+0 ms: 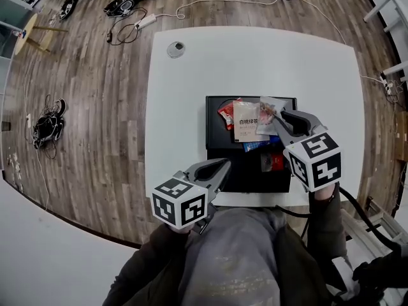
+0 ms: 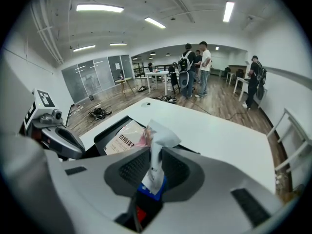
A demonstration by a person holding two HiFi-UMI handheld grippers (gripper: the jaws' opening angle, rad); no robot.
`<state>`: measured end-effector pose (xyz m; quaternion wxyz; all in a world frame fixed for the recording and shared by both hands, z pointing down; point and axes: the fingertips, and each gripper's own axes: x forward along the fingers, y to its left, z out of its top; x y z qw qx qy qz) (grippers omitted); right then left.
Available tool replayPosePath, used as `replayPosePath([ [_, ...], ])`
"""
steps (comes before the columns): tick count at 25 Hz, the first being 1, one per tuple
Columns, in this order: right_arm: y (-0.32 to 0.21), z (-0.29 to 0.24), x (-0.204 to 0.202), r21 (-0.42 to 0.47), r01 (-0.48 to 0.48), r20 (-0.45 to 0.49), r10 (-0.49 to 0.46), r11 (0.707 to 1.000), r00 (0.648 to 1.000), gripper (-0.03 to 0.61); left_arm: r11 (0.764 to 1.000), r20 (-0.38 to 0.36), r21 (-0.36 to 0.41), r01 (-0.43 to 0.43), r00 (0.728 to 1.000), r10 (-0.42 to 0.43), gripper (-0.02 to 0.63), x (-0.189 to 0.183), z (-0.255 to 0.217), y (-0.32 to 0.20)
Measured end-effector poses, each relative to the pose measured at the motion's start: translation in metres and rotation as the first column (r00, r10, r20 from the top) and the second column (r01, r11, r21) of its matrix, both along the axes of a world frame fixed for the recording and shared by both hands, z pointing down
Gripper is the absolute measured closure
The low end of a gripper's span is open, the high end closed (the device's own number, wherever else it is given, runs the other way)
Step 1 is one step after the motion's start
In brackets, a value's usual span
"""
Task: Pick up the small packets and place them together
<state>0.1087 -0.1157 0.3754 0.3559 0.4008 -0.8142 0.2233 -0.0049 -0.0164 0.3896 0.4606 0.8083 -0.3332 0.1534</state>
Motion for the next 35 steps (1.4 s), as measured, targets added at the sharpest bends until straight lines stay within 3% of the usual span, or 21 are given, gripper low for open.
replayPosePath([
  [5, 0.002, -0.004, 0.001, 0.004, -0.008, 0.004, 0.008, 1.0, 1.0, 0.453, 1.0, -0.002, -0.004, -0.003, 1.0, 0.003, 0.621, 0.0, 0.002, 0.0],
  [23, 0.015, -0.027, 0.008, 0.084, -0.088, 0.004, 0.088, 0.993, 0.996, 0.453, 0.999, -0.007, 0.018, -0.03, 1.0, 0.03, 0.621, -0.007, -0.006, 0.015],
  [32, 0.048, -0.043, 0.02, 0.152, -0.141, -0.008, 0.144, 0.978, 0.99, 0.453, 0.995, -0.024, 0.031, -0.097, 0.995, 0.098, 0.621, 0.002, -0.007, 0.035],
  [34, 0.06, -0.042, 0.019, 0.166, -0.126, -0.02, 0.131, 0.978, 0.991, 0.458, 0.993, -0.028, 0.032, -0.116, 0.993, 0.117, 0.621, 0.004, -0.006, 0.042],
  [35, 0.067, -0.039, 0.017, 0.164, -0.112, -0.027, 0.118, 0.98, 0.993, 0.508, 0.992, -0.029, 0.031, -0.125, 0.992, 0.126, 0.621, 0.005, -0.006, 0.045],
])
